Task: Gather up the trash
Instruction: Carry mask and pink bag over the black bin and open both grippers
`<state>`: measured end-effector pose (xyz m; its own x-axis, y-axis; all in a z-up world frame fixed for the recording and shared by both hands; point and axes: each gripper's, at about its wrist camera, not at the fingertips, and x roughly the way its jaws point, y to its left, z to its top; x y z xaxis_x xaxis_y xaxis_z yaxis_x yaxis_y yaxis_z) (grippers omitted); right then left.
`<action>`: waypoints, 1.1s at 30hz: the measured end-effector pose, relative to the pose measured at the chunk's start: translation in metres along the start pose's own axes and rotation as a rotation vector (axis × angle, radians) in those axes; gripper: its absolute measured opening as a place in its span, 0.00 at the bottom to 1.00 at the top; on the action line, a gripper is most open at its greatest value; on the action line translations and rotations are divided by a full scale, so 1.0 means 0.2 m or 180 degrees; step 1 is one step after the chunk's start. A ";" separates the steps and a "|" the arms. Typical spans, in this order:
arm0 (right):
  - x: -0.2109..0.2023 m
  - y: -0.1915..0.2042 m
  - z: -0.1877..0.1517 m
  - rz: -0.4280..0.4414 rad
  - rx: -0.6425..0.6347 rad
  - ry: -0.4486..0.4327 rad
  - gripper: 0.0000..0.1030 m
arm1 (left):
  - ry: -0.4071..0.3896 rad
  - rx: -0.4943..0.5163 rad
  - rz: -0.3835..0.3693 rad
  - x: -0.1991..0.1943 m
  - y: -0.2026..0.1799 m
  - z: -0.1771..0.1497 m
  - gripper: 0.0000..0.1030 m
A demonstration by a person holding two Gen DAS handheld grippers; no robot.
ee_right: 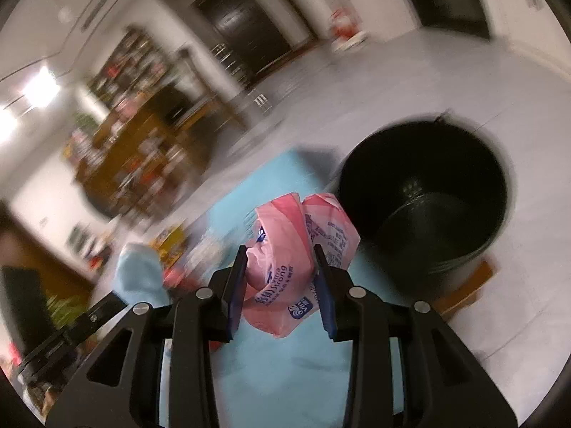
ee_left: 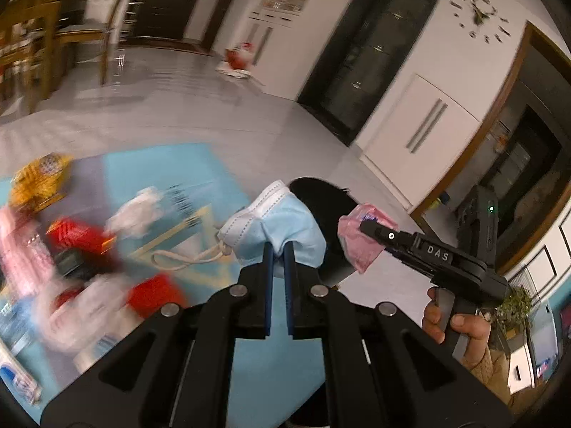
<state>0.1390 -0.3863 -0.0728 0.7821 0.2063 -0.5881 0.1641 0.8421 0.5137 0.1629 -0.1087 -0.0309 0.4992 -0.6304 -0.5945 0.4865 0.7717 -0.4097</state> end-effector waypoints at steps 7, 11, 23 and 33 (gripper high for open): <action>0.07 -0.37 0.17 -0.0087 0.0687 -0.0095 0.35 | 0.0234 0.0280 -0.0276 0.51 -0.32 0.21 0.07; 0.19 -0.52 0.16 -0.0058 0.1087 0.0082 0.40 | 0.0396 0.0378 -0.0169 0.78 -0.41 0.23 0.10; 0.24 -0.56 0.25 0.0140 0.1376 0.0108 0.63 | 0.0465 0.0204 -0.0029 0.85 -0.35 0.20 0.75; 0.23 -0.17 0.17 0.0714 0.0436 0.0321 0.64 | -0.0049 0.0272 0.0055 0.24 -0.26 0.04 0.84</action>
<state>0.1903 -0.4222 -0.0965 0.7454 0.4343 -0.5057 0.0787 0.6960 0.7137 0.1673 -0.1801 -0.0320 0.5188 -0.6187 -0.5900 0.5368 0.7729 -0.3384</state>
